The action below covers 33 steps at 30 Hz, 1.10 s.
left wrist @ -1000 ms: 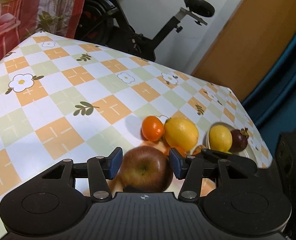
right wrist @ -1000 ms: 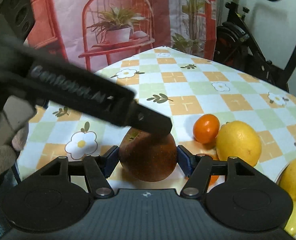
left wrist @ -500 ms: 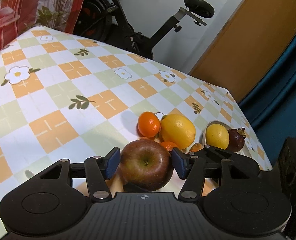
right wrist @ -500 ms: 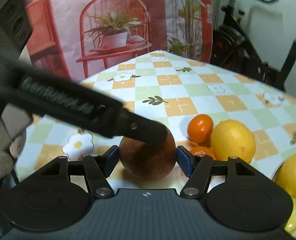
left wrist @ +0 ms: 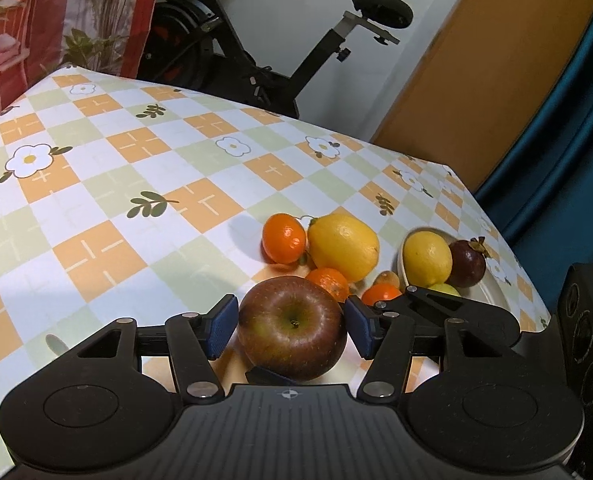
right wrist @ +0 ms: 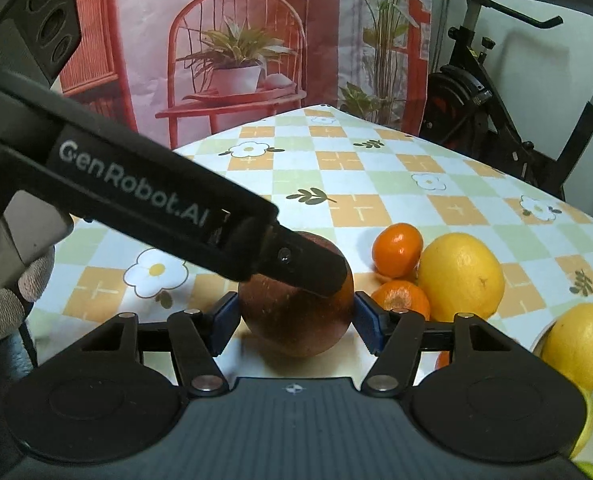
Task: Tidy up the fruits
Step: 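Carry the red apple over the plate beside the mangosteen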
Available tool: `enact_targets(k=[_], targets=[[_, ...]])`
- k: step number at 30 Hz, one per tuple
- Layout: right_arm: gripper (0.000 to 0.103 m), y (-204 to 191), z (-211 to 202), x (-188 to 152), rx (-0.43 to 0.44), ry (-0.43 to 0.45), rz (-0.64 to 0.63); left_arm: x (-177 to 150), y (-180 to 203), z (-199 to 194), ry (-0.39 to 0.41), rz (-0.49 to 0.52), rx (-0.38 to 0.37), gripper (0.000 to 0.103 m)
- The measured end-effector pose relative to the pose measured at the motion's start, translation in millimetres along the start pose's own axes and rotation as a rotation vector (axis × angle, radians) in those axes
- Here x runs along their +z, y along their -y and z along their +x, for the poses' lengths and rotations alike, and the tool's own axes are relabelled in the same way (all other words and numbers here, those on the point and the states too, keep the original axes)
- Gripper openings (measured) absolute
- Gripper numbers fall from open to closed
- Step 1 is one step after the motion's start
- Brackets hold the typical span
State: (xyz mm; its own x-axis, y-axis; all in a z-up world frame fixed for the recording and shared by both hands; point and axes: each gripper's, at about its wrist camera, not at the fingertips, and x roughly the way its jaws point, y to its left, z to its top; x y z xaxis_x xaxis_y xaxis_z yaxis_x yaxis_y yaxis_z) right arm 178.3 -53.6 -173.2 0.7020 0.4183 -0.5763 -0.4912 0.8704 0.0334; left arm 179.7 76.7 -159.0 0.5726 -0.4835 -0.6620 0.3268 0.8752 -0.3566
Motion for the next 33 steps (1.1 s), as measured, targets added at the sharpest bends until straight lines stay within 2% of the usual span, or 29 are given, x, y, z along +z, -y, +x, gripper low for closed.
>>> enact_targets(k=[7,12,18,25,33], targets=[[0.063,5,-22,-1,-0.002,0.048,0.034,6,18,-10,0.030,0.027,-0.025,0.060],[0.063,15,-49,1,-0.020,0.107,0.077,17,46,-15,0.050,0.086,-0.048,0.061],[0.063,35,-87,-4,-0.081,0.165,0.126,28,91,-4,0.037,0.169,-0.099,0.061],[0.063,74,-135,-27,-0.187,0.205,0.196,31,149,32,-0.016,0.271,-0.175,0.061],[0.063,123,-161,-66,-0.306,0.166,0.312,21,202,96,-0.137,0.348,-0.227,0.061]])
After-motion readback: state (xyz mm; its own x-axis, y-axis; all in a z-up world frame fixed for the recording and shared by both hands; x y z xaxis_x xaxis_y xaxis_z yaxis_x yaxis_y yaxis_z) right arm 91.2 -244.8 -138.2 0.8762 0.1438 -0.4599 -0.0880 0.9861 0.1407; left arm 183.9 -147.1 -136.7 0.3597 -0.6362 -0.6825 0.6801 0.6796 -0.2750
